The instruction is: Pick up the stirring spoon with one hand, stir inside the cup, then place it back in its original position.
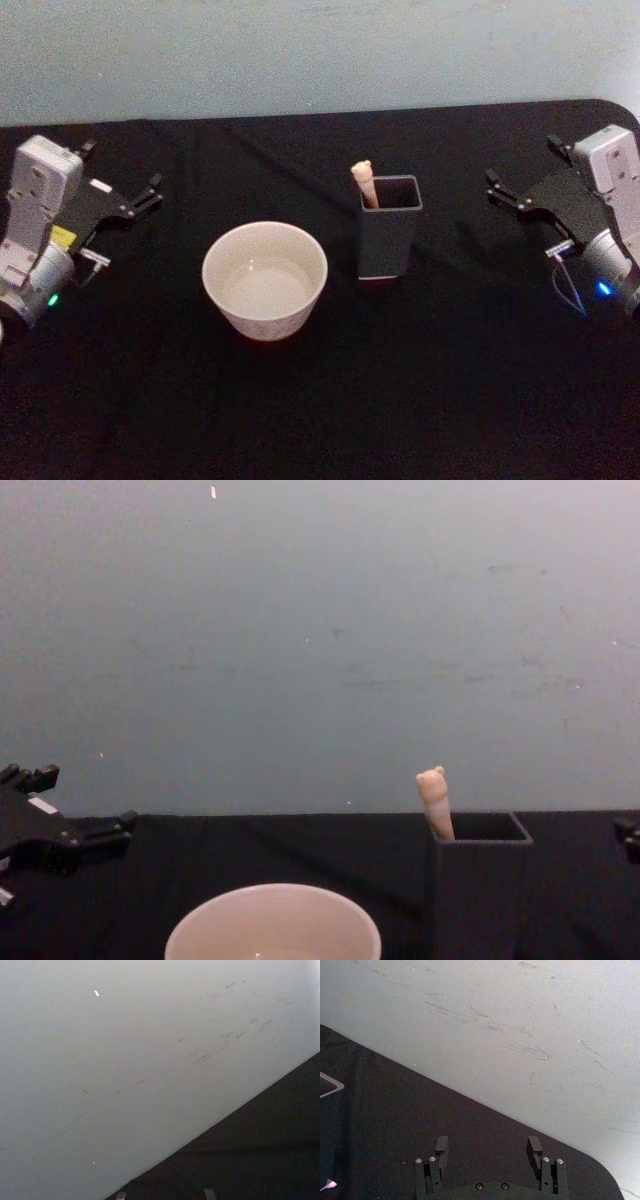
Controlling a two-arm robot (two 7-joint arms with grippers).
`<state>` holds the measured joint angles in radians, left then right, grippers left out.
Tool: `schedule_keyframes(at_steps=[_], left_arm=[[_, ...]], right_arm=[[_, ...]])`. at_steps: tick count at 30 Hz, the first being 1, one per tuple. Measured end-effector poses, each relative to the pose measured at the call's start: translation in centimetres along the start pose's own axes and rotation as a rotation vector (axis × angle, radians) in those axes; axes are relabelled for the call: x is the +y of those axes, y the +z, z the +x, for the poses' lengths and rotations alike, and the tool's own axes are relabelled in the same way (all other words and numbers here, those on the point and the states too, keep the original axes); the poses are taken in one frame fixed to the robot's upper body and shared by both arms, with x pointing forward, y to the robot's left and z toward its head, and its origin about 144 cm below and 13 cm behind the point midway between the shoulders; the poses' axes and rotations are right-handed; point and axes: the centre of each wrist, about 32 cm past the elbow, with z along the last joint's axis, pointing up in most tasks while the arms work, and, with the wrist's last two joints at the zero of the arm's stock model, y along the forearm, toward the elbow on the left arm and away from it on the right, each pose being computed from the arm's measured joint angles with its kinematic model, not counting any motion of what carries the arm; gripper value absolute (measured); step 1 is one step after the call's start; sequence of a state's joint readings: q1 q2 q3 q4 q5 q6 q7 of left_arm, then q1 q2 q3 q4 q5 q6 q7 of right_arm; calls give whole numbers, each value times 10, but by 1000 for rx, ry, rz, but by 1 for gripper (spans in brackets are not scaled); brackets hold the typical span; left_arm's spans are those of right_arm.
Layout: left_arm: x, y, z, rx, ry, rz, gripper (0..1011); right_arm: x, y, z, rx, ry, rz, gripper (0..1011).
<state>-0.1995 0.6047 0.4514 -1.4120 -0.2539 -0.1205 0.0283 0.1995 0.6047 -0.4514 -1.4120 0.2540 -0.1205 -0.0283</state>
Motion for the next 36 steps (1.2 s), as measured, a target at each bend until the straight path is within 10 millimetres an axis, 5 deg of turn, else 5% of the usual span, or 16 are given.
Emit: schedule_keyframes(at_steps=[36], left_arm=[[0, 0, 0, 0, 0, 0, 1001]], right_arm=[[0, 0, 0, 0, 0, 0, 1002]])
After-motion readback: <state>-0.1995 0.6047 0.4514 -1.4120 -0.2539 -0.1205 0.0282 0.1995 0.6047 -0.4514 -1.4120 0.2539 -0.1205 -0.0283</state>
